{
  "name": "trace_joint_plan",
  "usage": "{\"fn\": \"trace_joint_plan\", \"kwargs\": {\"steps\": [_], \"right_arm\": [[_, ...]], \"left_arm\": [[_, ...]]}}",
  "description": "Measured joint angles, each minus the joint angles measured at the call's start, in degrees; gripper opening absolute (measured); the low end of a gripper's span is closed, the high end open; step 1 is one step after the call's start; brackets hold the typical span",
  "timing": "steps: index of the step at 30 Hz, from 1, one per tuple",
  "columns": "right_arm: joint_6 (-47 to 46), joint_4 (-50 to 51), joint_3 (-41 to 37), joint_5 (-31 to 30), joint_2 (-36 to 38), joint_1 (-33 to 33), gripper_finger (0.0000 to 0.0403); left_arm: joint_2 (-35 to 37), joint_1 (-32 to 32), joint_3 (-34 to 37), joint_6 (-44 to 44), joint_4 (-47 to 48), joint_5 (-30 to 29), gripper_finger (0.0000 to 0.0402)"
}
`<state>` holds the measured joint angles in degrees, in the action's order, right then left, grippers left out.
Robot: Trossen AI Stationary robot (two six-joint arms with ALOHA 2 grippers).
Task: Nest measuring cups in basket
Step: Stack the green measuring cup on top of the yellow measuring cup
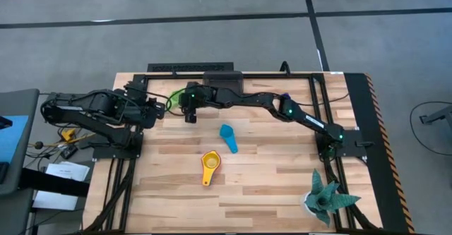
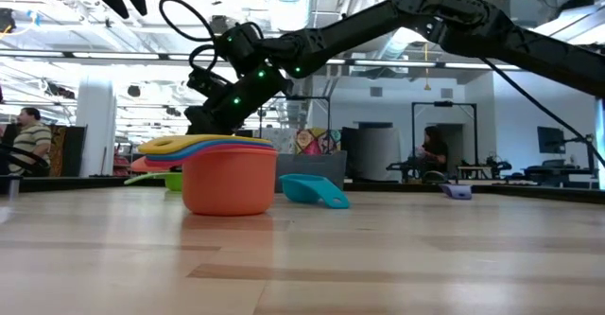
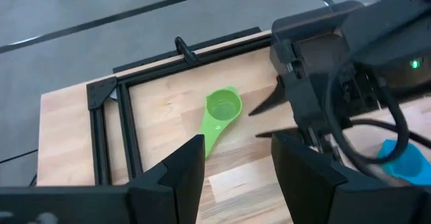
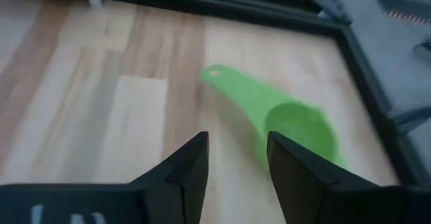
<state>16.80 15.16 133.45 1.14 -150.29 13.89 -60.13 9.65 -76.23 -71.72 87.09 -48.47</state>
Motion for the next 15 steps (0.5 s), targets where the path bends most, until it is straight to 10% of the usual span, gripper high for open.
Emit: {"fn": "trace_joint_plan", "kwargs": {"steps": [15], "right_arm": [[-11.3, 14.8, 0.0, 11.0, 13.6, -2.0, 0.0082]], "left_arm": [[0.1, 0.0, 0.0, 4.9, -4.7, 2.7, 0.0163]]}}
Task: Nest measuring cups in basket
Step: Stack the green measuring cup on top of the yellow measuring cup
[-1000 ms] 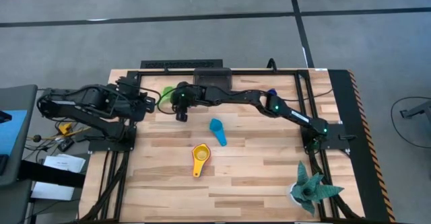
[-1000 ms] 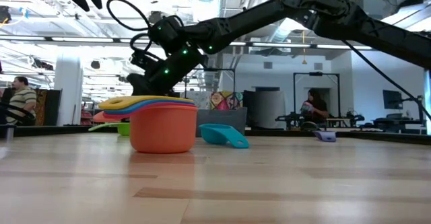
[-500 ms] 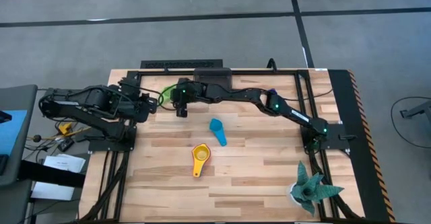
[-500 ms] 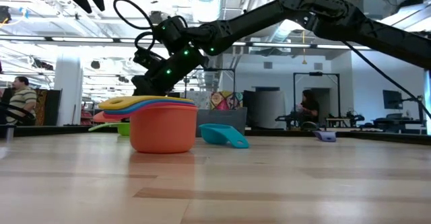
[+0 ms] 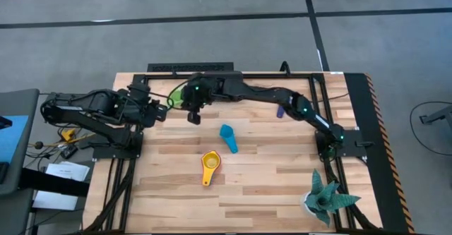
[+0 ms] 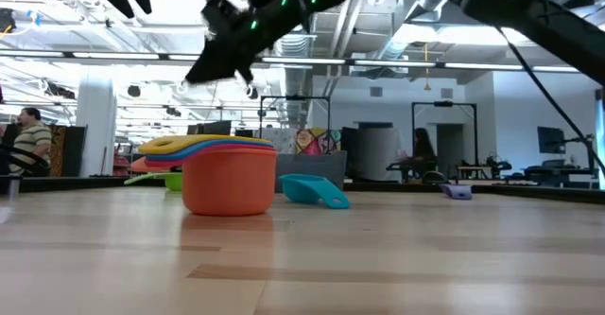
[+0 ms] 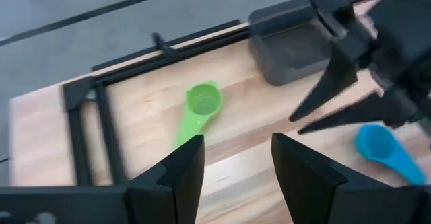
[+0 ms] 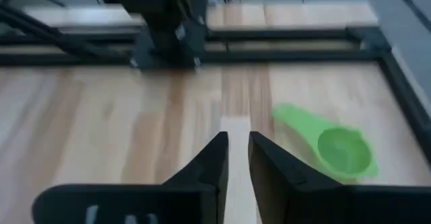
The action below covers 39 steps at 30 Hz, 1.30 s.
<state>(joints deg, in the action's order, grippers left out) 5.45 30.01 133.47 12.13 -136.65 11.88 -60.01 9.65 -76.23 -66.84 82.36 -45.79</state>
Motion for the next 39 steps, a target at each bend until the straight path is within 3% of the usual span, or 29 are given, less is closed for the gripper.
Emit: {"fn": "trace_joint_plan", "kwargs": {"steps": [12, 18, 22, 29, 34, 39], "right_arm": [[0.8, 12.1, -1.3, 8.8, 7.4, -1.8, 0.0042], [-4.1, 0.7, -15.8, 9.1, 11.5, -3.6, 0.0023], [-5.5, -1.8, -19.6, 9.0, 12.1, -2.7, 0.0018], [-5.9, -1.8, -27.1, 9.3, 13.8, -1.1, 0.0023], [-8.7, -11.0, -41.0, 10.6, 23.7, -1.0, 0.0014], [-16.2, -23.2, -55.8, 8.1, 37.4, -0.9, 0.0012]], "left_arm": [[0.0, 0.0, 0.0, 3.6, -9.0, 0.0, 0.0163], [0.3, 0.6, 0.0, 13.5, -20.1, 0.2, 0.0163], [0.3, 0.9, 0.0, 20.2, -26.0, 0.4, 0.0163], [0.3, -2.0, 0.0, 20.5, -22.9, 0.7, 0.0163], [0.3, -5.2, 0.0, 23.1, -21.7, 3.2, 0.0163], [0.2, -8.9, 0.0, 28.4, -23.5, 4.3, 0.0163]]}}
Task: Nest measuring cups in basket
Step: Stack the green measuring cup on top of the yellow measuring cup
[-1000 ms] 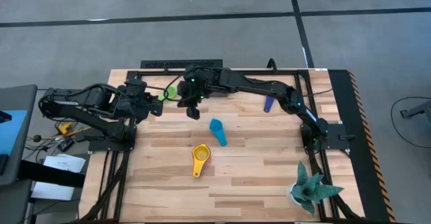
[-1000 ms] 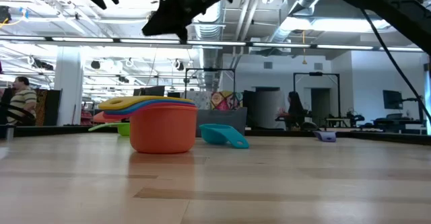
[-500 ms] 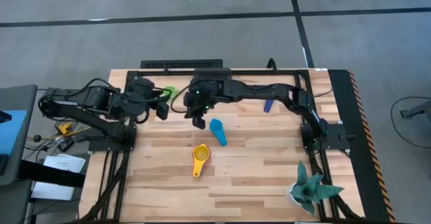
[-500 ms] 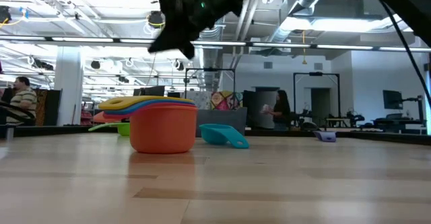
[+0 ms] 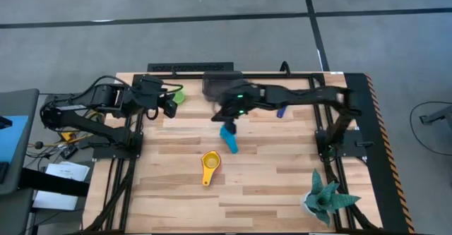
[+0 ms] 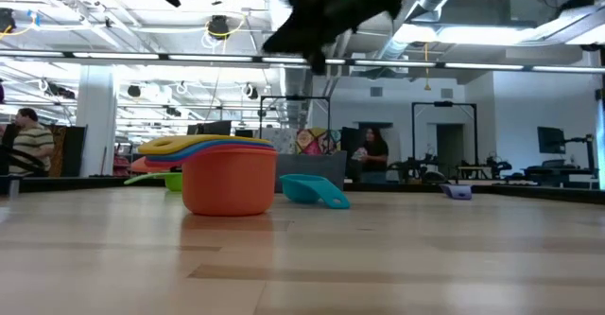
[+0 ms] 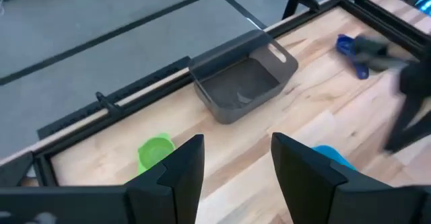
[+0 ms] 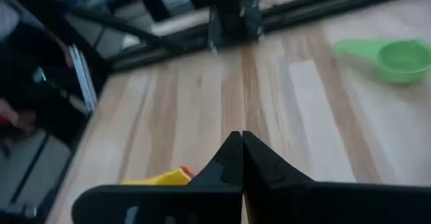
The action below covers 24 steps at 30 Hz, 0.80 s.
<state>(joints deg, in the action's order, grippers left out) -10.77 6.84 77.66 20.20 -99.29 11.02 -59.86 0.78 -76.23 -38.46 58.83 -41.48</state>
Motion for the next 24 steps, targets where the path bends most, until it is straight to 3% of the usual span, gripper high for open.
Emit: {"fn": "trace_joint_plan", "kwargs": {"steps": [8, 15, 24], "right_arm": [[-1.7, -1.1, -6.2, -3.2, 12.5, -0.2, 0.0012], [-3.4, 4.6, -9.4, 3.3, 20.9, 2.6, 0.0012], [-4.8, 10.0, -13.6, 3.3, 29.5, 9.1, 0.0012]], "left_arm": [[-5.4, -11.1, 0.0, 9.7, -5.6, 9.2, 0.0163], [-12.3, -21.8, 0.3, 11.4, -6.6, 13.8, 0.0163], [-16.5, -36.5, 11.3, 16.1, -18.0, 29.3, 0.0163]]}}
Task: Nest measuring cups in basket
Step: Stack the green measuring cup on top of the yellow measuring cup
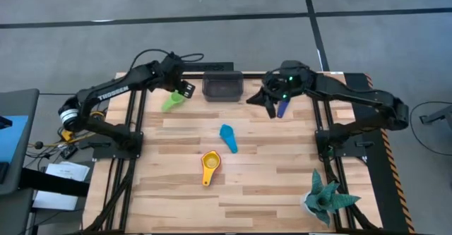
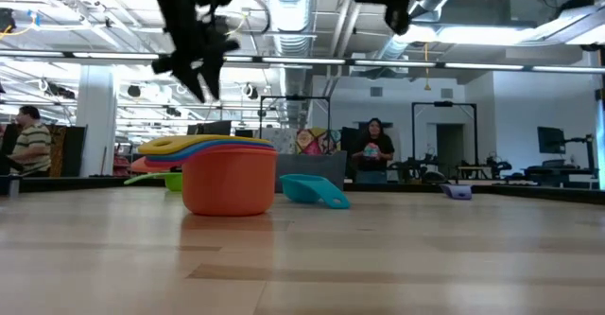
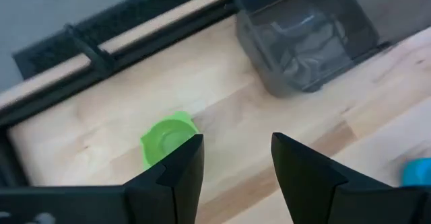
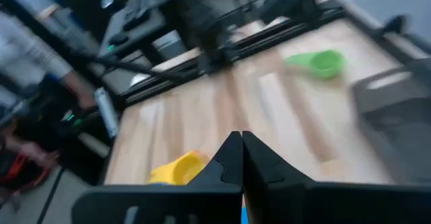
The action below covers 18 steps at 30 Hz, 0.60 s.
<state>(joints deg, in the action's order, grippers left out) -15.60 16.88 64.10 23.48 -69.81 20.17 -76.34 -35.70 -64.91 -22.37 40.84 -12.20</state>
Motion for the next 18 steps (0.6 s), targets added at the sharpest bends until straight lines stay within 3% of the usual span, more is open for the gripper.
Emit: {"fn": "trace_joint_plan", "kwargs": {"steps": [7, 18], "right_arm": [[-1.7, 2.6, -0.1, -0.9, -0.1, 4.2, 0.0018], [-6.7, 0.8, -0.1, -0.8, -5.8, 5.0, 0.0029]], "left_arm": [[-0.2, -8.7, 9.9, 1.7, -7.5, 8.7, 0.0163], [-0.2, -13.6, 18.7, 1.8, -11.0, 5.5, 0.0163]]}}
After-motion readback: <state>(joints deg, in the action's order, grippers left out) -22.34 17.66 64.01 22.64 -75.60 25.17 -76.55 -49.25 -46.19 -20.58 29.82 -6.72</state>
